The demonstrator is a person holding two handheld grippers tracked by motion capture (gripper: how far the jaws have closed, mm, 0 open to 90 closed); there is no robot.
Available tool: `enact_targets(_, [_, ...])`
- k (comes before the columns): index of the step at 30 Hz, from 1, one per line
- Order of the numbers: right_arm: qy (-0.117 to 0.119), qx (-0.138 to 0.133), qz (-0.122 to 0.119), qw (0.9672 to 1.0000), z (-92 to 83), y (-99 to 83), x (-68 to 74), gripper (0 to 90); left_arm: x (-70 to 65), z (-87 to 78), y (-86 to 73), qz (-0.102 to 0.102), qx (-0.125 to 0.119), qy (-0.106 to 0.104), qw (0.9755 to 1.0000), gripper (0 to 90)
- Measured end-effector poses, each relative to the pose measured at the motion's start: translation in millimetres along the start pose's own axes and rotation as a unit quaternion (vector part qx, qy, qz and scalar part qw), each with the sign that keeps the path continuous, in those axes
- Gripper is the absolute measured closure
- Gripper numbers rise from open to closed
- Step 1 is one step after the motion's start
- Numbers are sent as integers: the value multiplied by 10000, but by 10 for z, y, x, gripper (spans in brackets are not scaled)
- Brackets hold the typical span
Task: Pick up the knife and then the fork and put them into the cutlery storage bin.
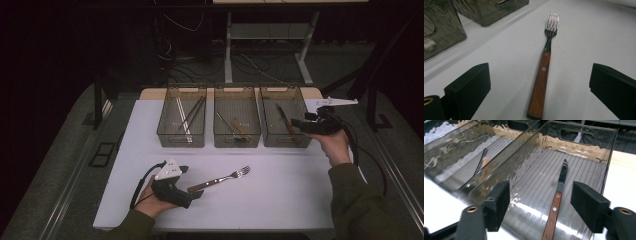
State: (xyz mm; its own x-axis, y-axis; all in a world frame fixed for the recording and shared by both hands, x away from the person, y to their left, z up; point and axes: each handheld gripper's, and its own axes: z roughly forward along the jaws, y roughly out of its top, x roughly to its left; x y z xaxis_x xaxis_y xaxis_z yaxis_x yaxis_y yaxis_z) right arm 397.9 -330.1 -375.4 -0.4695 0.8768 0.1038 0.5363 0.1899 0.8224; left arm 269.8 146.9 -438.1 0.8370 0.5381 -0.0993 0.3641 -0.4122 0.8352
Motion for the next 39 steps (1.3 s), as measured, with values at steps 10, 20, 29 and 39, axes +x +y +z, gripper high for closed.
enact_targets(10, [301,-254,-225,9990,-302,-334,283,201,6,10,33,-5,108,-46,9999,71])
enact_targets(20, [673,-319,-180,9971,-419,-712,576,187,21,34,129,45,117,-98,9999,155])
enact_targets(29, [905,-177,-432,9948,-446,-1017,802,172,63,90,225,110,234,-247,9994,297])
enact_targets(39, [975,-52,-490,9940,-491,-1204,905,172,103,298,362,297,578,-401,9971,478])
